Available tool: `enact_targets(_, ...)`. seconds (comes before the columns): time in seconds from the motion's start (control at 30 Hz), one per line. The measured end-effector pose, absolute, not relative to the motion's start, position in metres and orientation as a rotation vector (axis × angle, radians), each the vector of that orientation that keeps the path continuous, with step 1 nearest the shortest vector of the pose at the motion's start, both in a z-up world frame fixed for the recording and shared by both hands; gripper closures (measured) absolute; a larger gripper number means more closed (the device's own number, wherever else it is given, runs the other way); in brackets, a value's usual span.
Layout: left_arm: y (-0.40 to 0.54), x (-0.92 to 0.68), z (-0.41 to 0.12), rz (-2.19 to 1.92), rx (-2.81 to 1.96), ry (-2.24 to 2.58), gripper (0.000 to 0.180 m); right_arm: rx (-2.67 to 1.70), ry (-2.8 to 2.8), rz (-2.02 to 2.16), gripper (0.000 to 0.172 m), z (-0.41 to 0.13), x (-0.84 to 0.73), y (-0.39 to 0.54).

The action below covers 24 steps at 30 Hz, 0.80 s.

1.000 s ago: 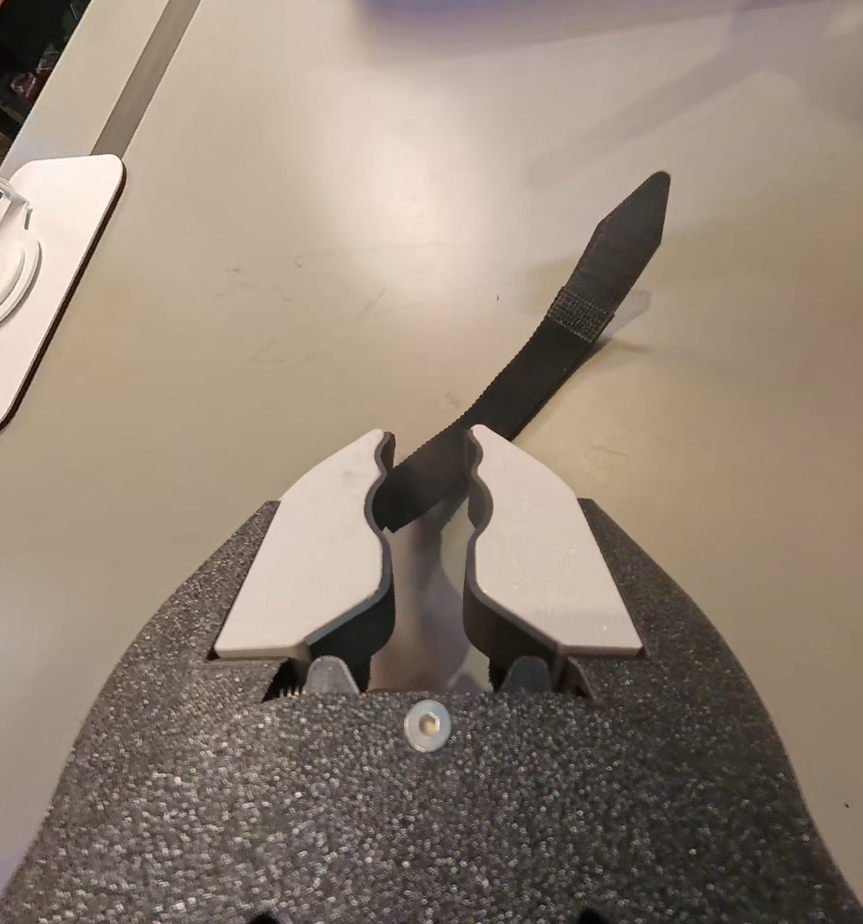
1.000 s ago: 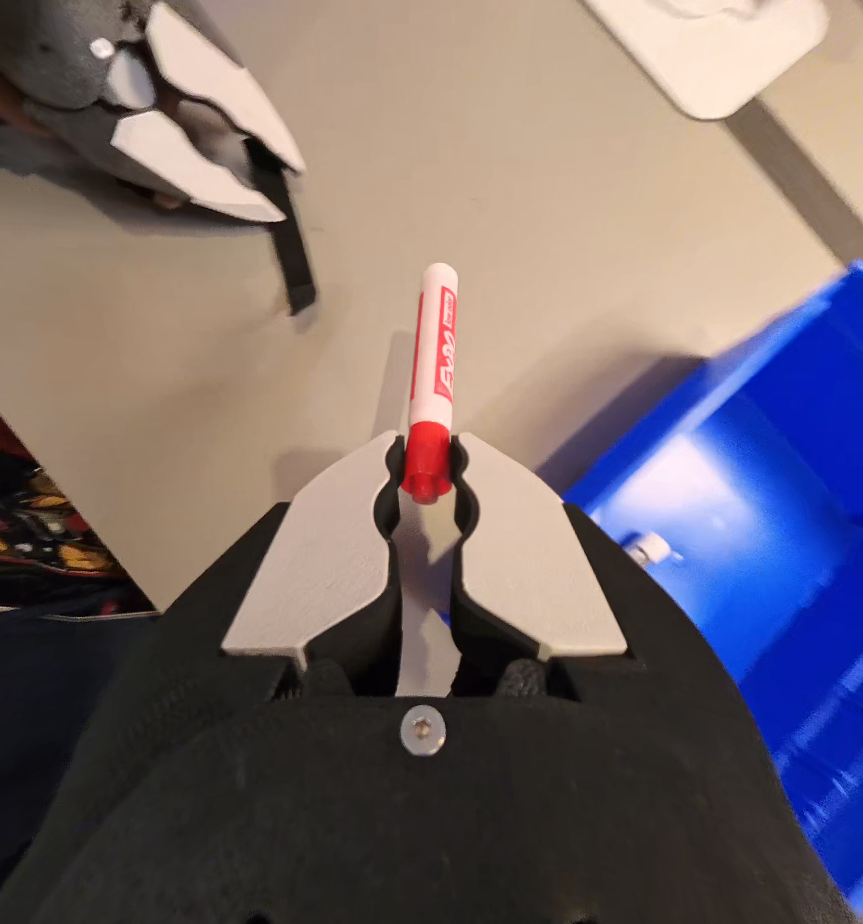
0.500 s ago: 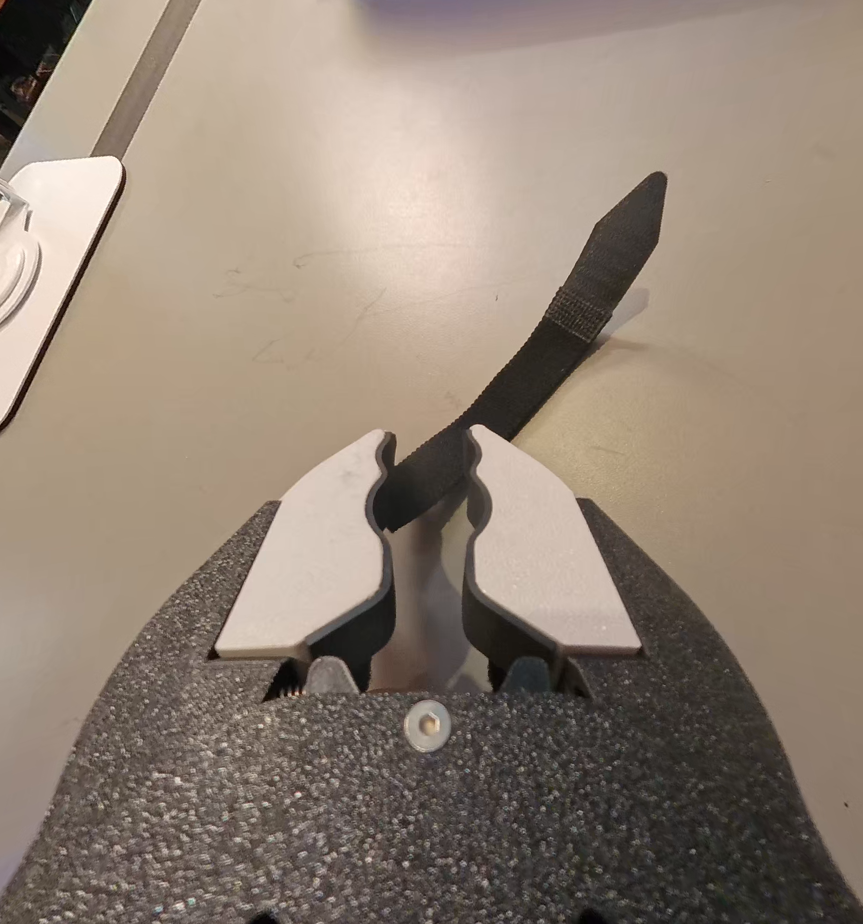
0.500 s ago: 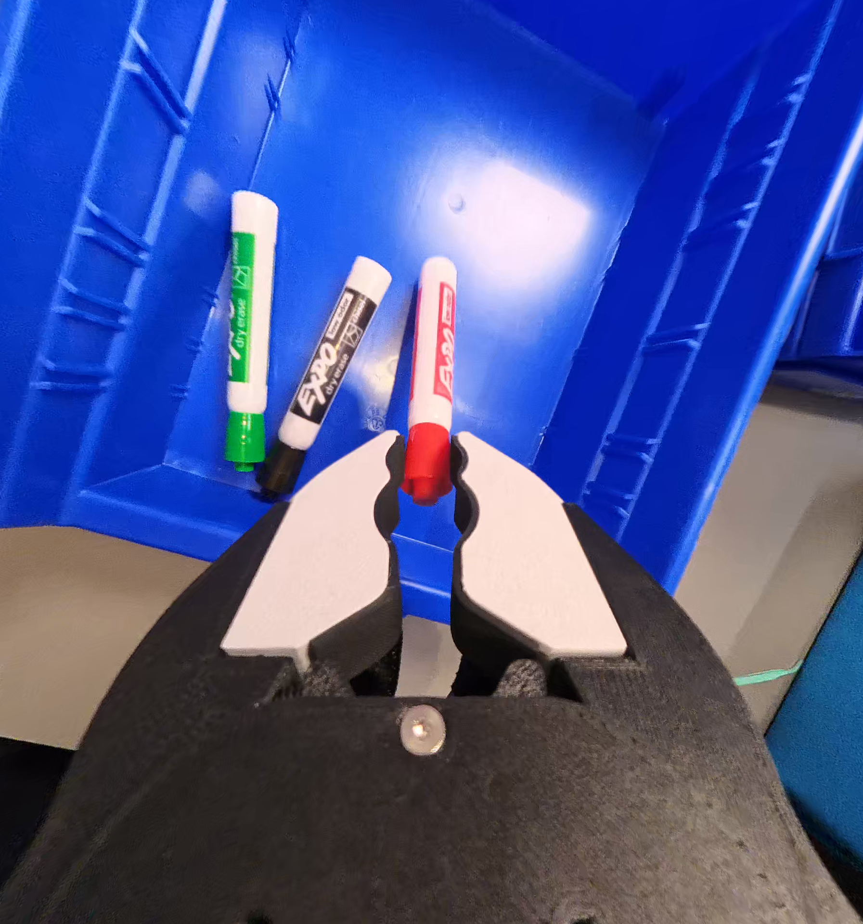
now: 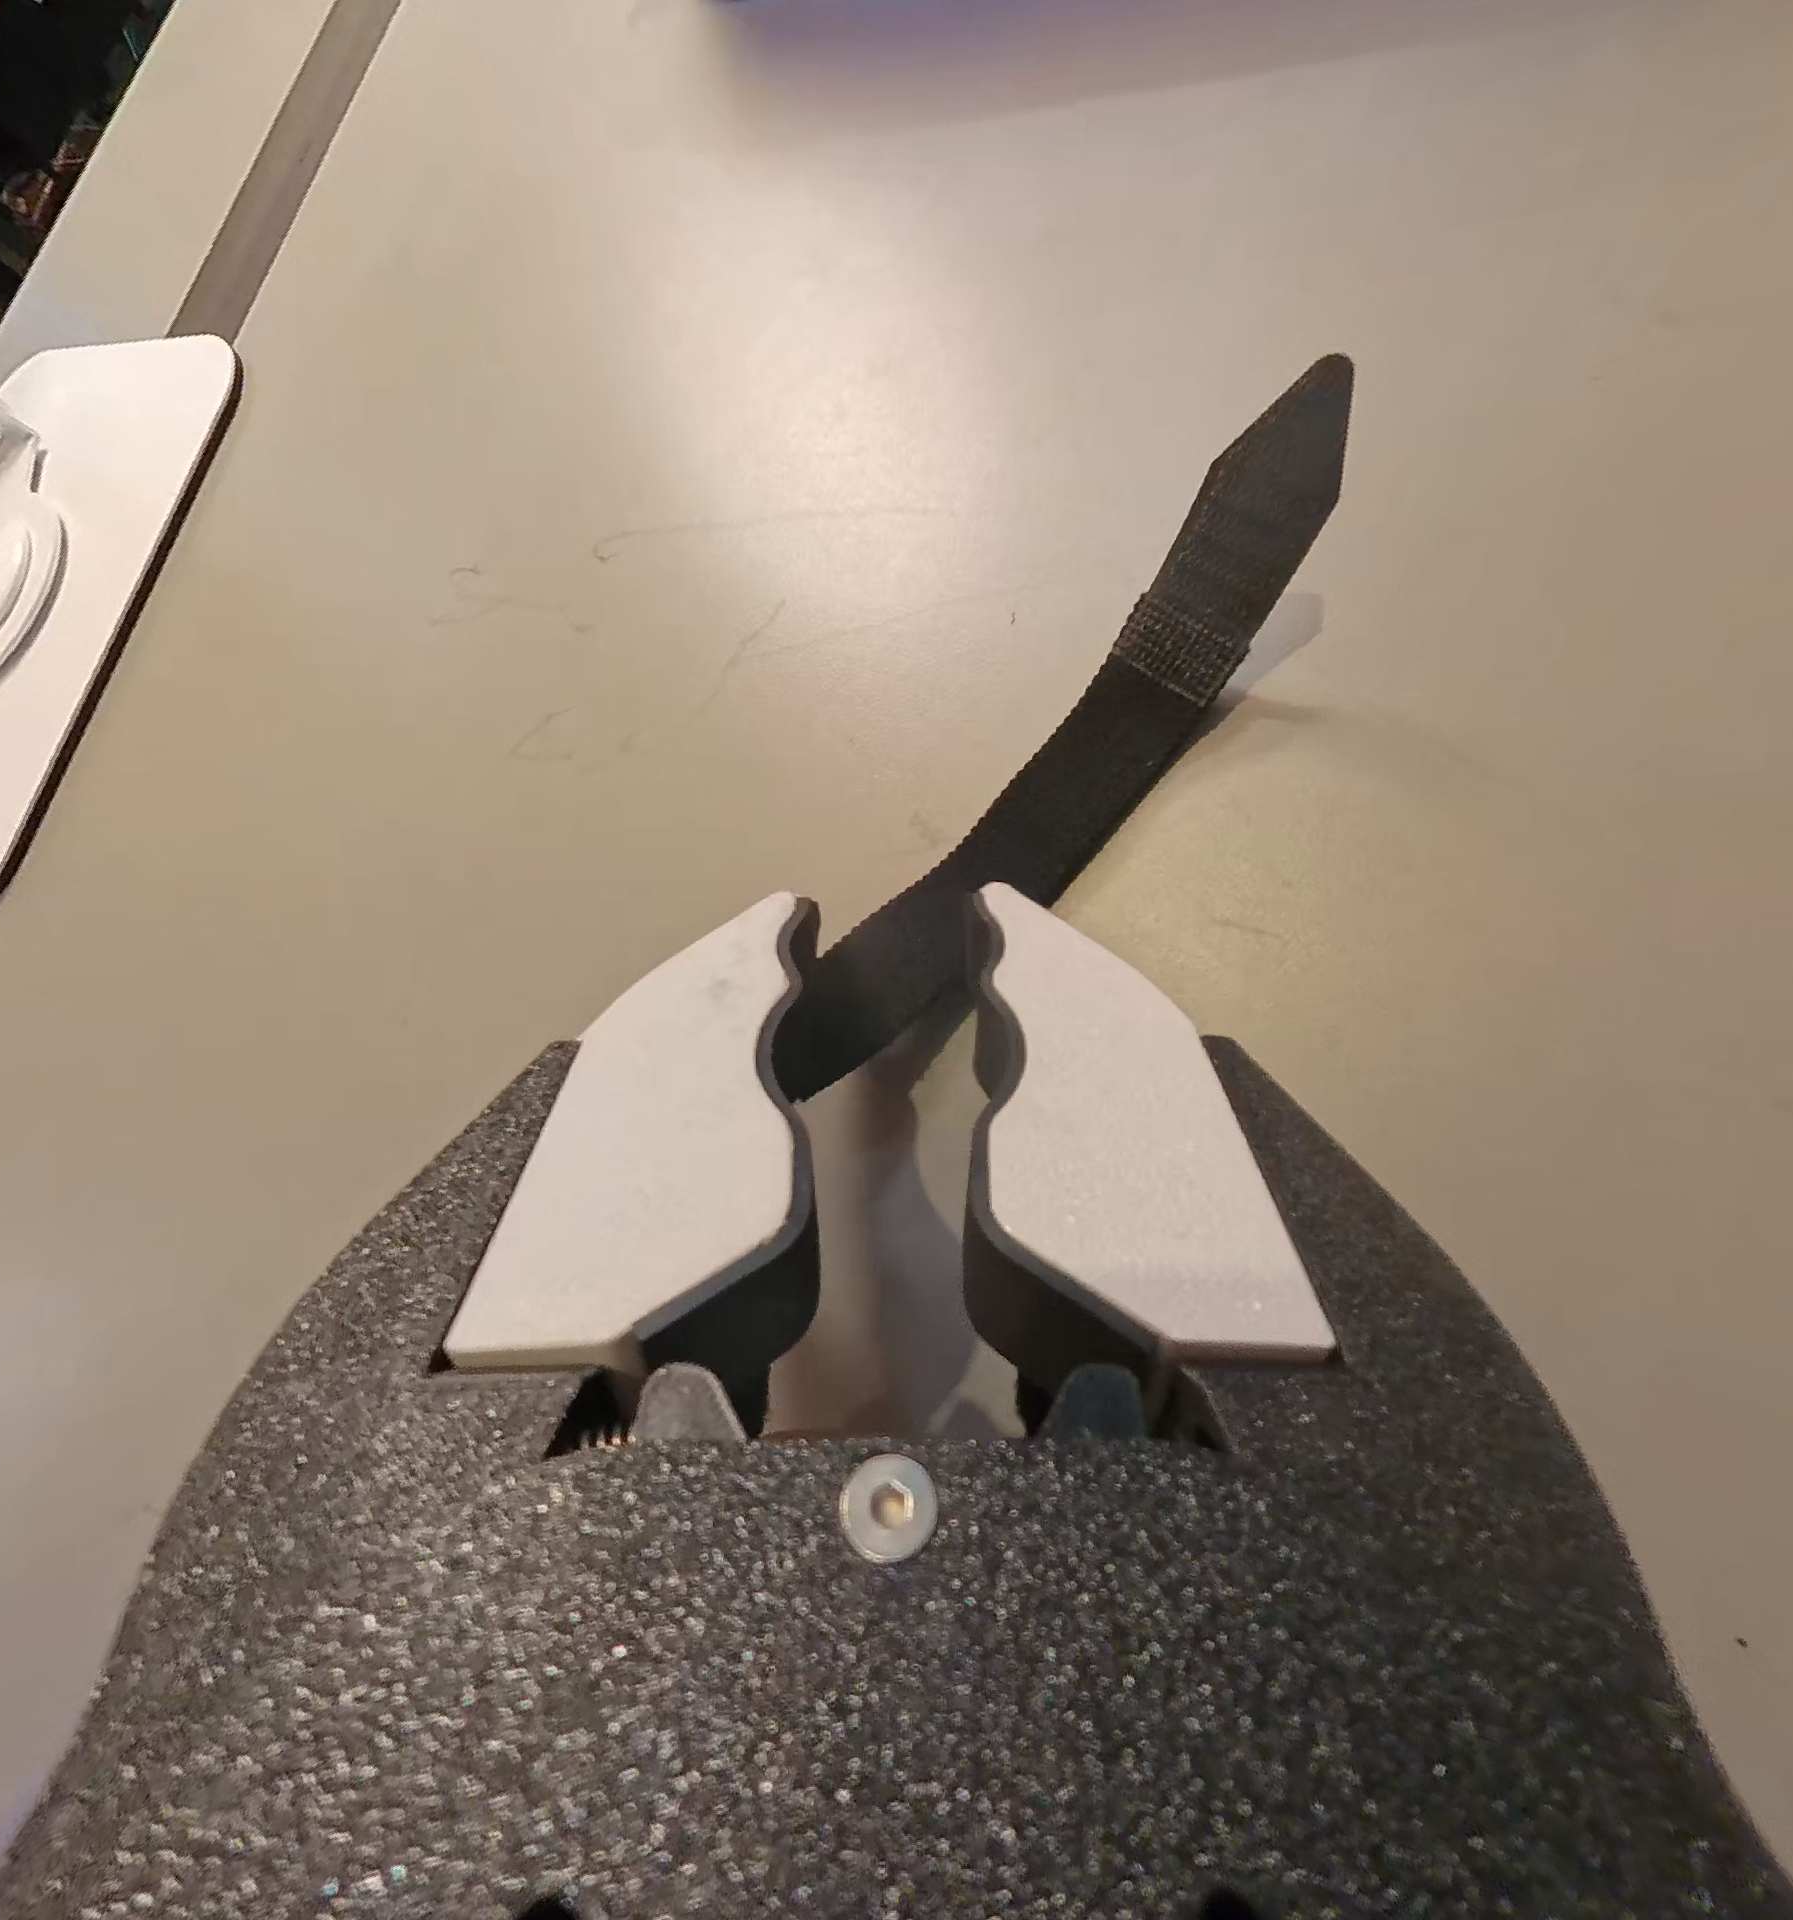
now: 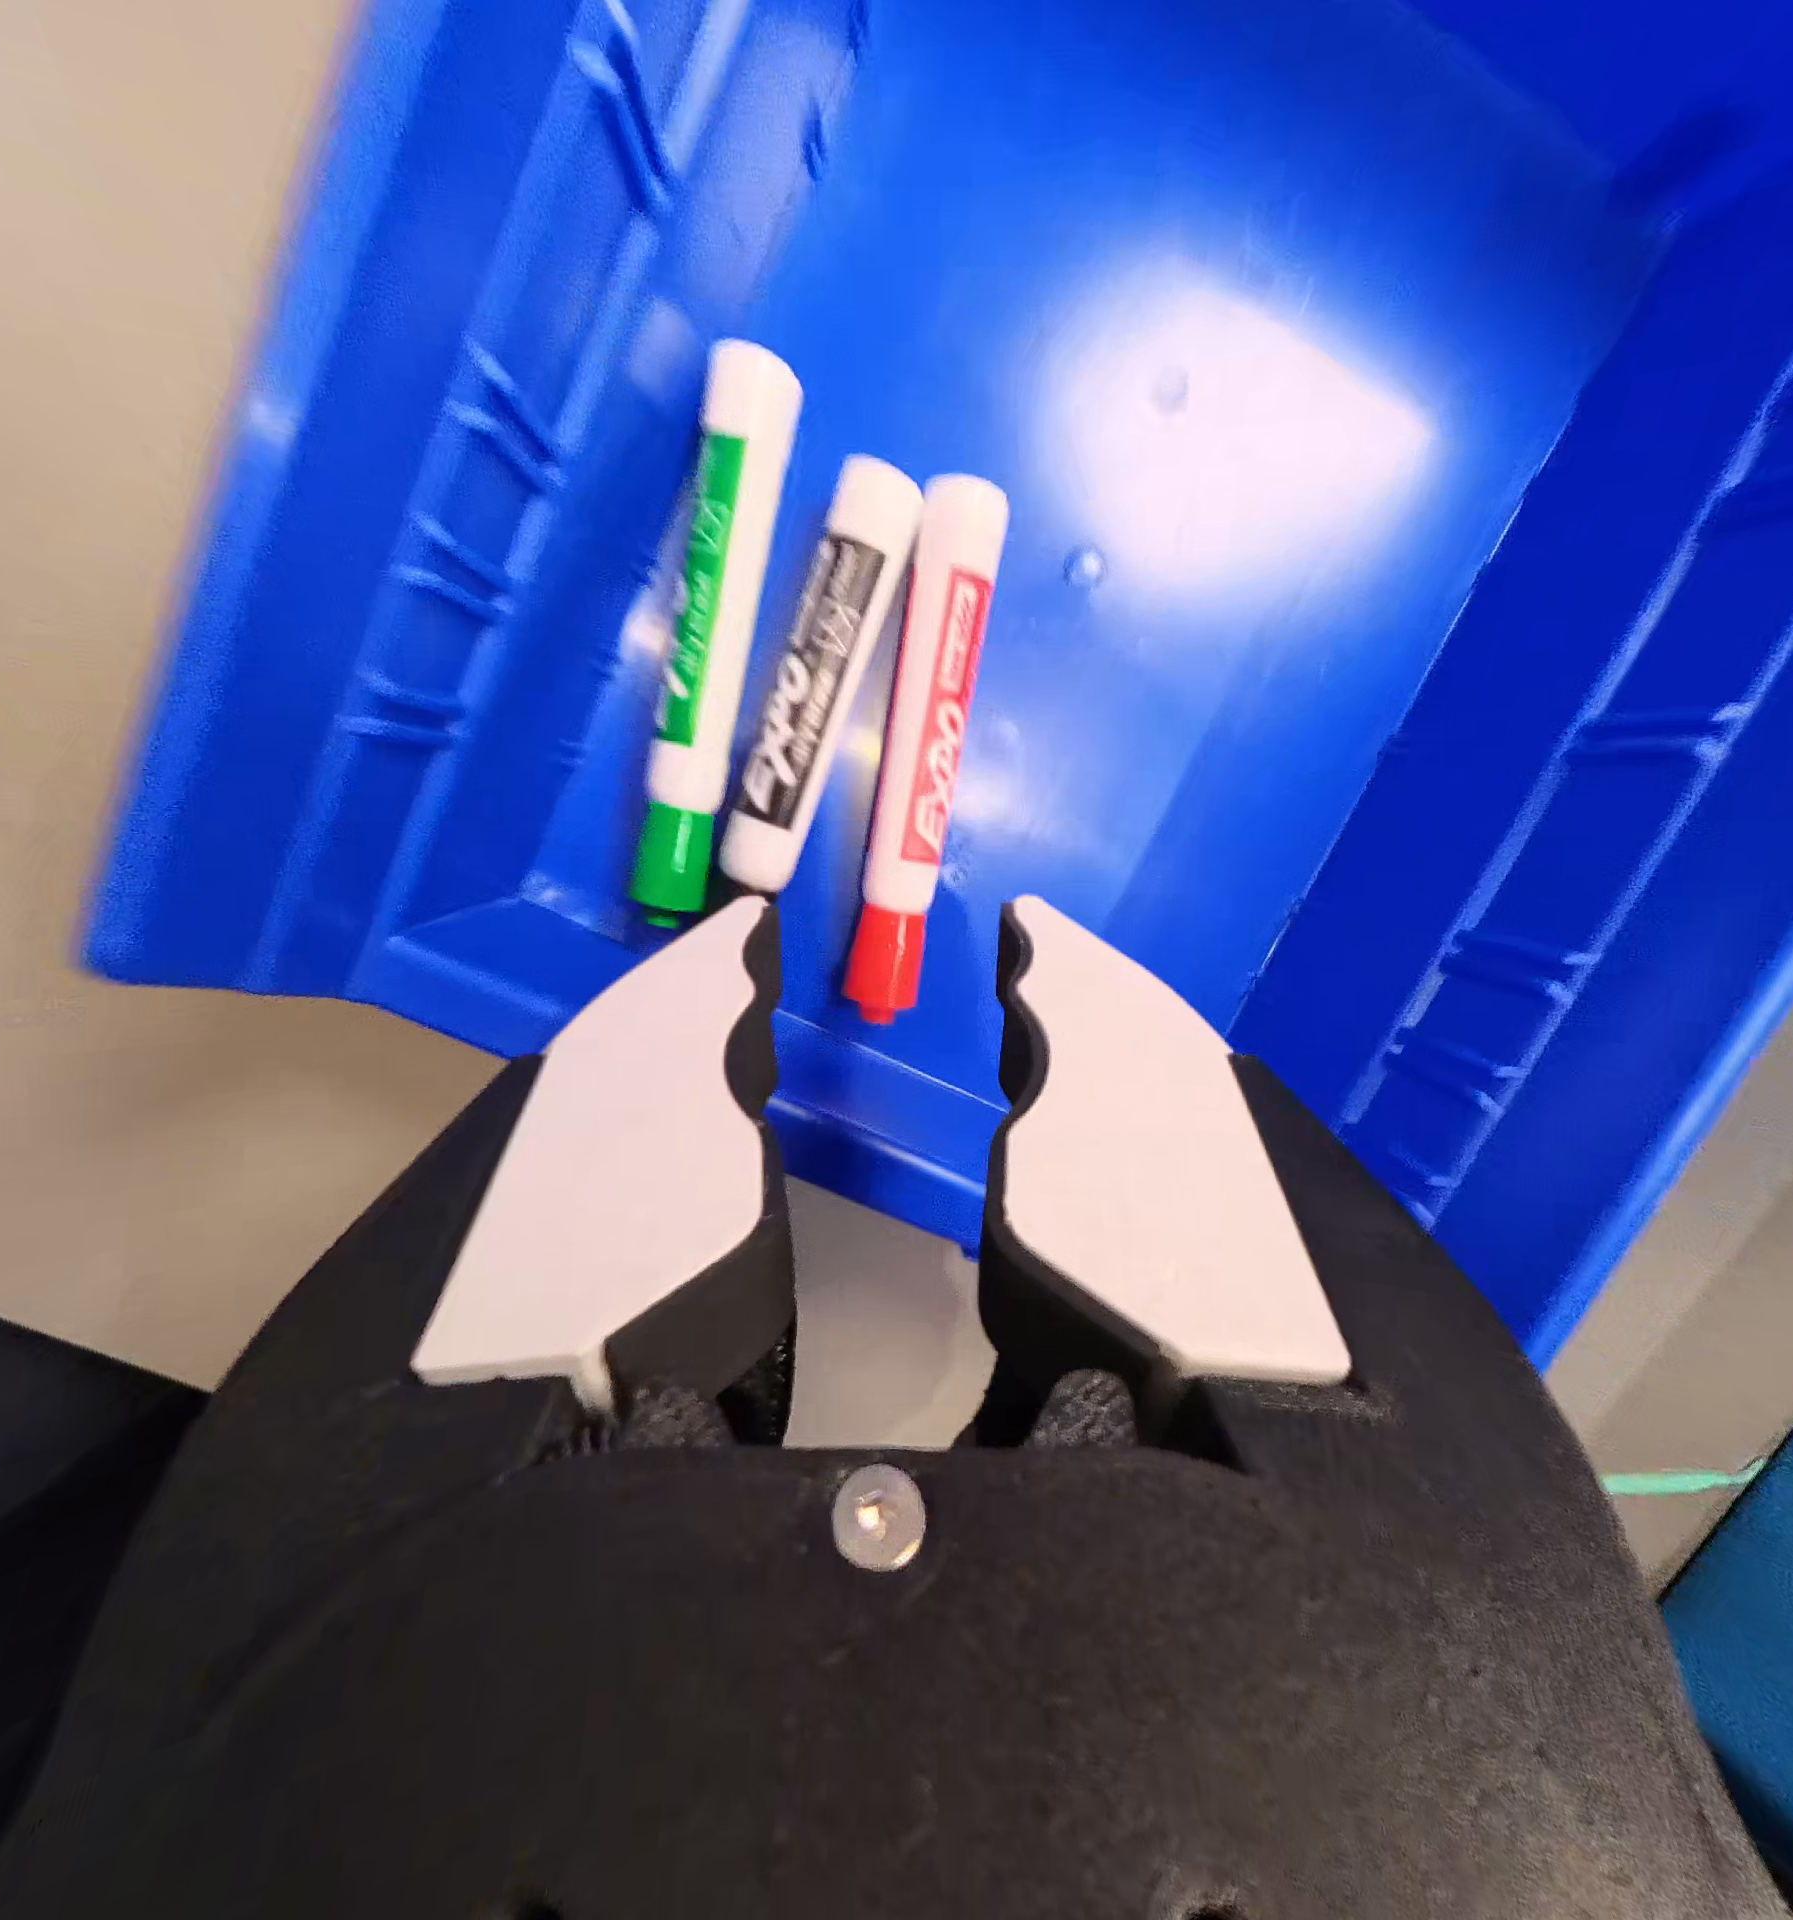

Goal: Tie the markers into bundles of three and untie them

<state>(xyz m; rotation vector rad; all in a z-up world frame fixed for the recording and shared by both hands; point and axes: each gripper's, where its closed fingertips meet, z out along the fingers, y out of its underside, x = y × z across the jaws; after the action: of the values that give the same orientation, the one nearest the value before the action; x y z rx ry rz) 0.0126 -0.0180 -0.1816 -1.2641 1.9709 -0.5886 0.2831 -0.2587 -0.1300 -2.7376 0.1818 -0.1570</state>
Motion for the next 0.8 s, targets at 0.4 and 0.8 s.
enact_targets(0.4, -0.013, 0.013, -0.171, -0.611, -1.249, 1.925, 0.144, -2.21, -1.23, -0.791, 0.13, -0.091, 0.134, -0.141)
enact_targets(0.8, -0.017, 0.012, -0.162, -0.609, -1.196, 1.917, 0.144, -1.838, -1.776, -0.651, 0.123, -0.167, 0.047, -0.092)
